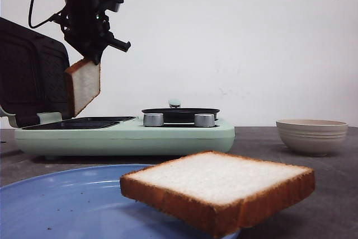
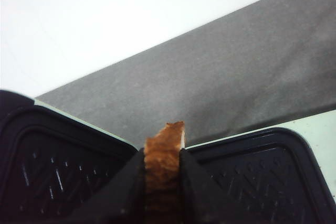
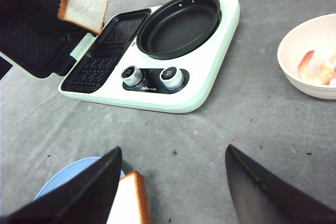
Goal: Make breakfast with bread and shrimp
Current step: 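Lift the bread slice with the left gripper toward the sandwich maker, then lower the slice onto the sandwich maker plate and open the left gripper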
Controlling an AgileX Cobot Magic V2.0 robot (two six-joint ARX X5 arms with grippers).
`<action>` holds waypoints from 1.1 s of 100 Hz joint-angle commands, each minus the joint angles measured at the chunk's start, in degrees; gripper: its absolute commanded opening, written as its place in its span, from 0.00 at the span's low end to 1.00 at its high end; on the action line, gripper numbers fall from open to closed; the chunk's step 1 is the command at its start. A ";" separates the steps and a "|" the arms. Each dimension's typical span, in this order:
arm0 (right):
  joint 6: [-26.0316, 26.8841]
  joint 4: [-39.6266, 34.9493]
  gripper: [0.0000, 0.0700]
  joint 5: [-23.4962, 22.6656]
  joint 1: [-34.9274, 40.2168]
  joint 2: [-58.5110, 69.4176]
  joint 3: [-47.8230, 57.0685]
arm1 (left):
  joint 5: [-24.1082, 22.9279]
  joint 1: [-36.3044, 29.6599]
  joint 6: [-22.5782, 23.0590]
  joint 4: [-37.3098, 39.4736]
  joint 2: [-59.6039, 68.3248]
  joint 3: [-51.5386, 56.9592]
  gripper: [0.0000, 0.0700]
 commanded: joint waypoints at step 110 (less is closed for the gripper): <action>-2.36 -1.38 0.55 1.57 0.24 0.17 0.59 | 2.89 -3.50 -0.24 3.08 7.26 1.57 0.55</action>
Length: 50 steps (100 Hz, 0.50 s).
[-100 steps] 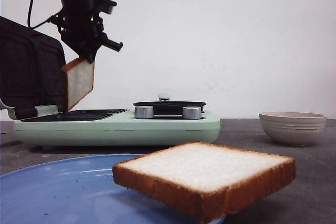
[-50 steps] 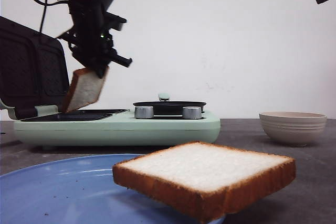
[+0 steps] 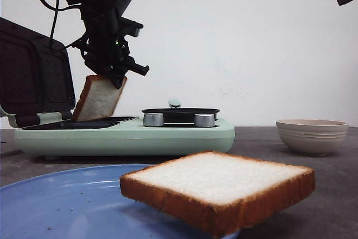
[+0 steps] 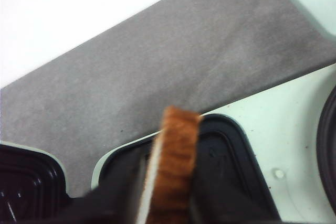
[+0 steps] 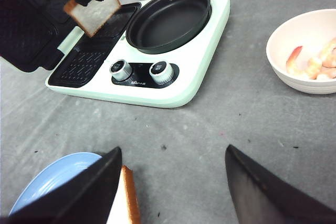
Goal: Make breakfast with bread and shrimp
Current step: 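Lower the slice onto the sandwich maker plate and open the left gripper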
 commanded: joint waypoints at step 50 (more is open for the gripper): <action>-0.83 -2.36 0.55 -0.09 0.24 0.17 0.59 | -0.52 -0.11 -6.32 -1.09 1.51 6.93 1.00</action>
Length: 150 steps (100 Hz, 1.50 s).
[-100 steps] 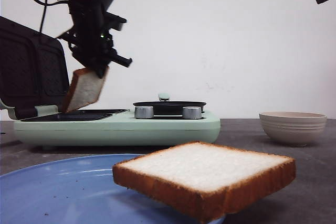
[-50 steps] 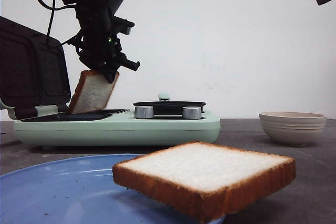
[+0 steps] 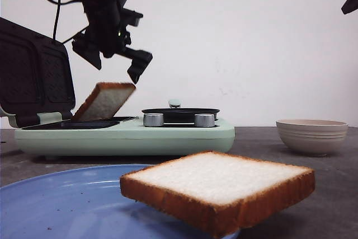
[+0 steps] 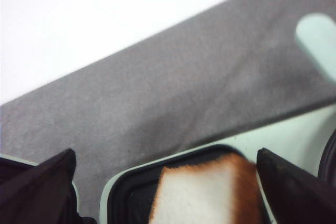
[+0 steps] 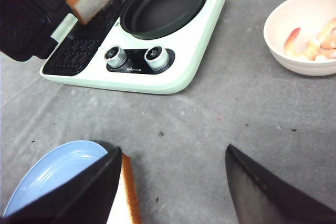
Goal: Make breakfast with bread and shrimp
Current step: 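Lower the slice onto the sandwich maker plate and open the left gripper, then move the right gripper down and grasp the remaining bread slice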
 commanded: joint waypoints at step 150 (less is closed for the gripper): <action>1.62 2.45 0.55 -4.52 0.24 11.02 0.59 | 11.80 1.11 -13.53 -34.60 -48.37 0.20 0.02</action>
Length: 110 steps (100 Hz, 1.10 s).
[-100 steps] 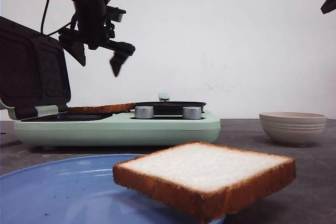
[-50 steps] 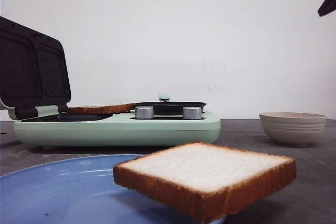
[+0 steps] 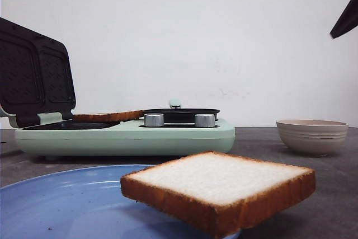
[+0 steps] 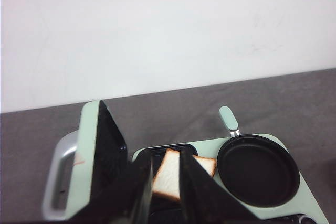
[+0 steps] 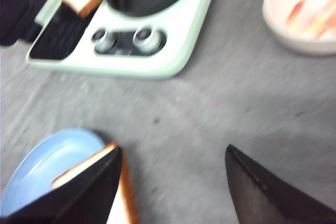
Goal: Make breakfast with bread and shrimp
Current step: 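Move the right gripper down and grasp the remaining bread slice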
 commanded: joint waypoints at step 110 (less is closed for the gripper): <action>0.09 0.26 0.68 -19.71 8.92 30.29 0.59 | 6.34 -2.80 -5.92 -1.03 -28.57 -28.96 0.02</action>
